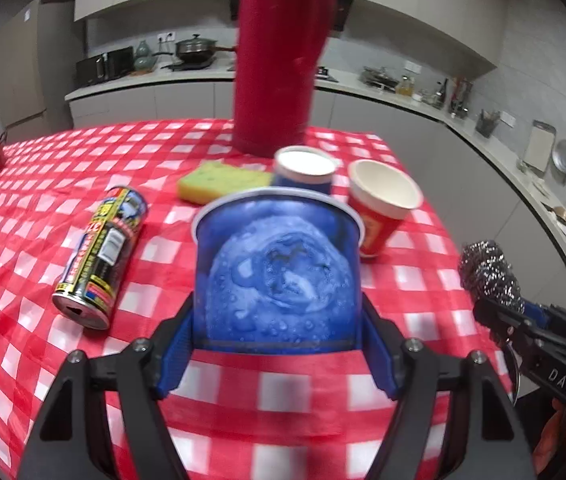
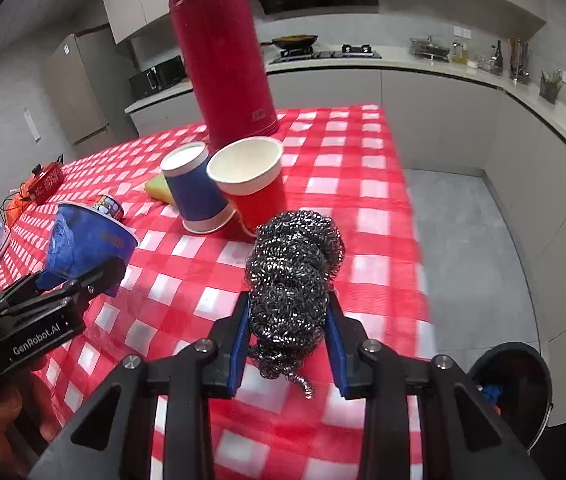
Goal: Collect trash
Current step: 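Carry the blue bowl and steel wool over the black bucket with both grippers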
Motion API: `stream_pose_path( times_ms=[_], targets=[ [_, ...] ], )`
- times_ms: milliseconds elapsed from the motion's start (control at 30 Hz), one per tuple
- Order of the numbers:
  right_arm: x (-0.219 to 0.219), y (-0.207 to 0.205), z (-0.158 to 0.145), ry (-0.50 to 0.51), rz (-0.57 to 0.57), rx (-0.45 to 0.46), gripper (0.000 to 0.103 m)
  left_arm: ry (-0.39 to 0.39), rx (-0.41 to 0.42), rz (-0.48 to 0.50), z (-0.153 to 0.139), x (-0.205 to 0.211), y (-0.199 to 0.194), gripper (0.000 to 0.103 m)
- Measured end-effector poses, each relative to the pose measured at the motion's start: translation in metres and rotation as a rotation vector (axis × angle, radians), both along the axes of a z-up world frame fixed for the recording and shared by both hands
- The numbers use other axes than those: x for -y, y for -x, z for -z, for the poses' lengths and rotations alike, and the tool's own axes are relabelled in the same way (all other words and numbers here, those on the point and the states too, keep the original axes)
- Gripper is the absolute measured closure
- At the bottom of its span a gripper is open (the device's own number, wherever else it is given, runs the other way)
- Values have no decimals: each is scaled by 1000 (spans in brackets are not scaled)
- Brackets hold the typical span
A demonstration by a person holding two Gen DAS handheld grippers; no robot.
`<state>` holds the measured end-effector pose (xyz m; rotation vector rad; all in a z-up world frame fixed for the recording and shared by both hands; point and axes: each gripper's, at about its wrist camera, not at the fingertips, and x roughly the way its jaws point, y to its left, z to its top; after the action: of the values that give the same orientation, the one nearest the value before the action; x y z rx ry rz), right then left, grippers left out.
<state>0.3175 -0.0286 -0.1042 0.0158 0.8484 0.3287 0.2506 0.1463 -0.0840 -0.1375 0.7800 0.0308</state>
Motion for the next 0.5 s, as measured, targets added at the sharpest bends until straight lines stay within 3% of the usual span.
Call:
stream_pose_path(
  times_ms=[500],
  targets=[
    [91,47,-27,-20,99,54,67,-16,33,131,-19,96,21,29]
  ],
)
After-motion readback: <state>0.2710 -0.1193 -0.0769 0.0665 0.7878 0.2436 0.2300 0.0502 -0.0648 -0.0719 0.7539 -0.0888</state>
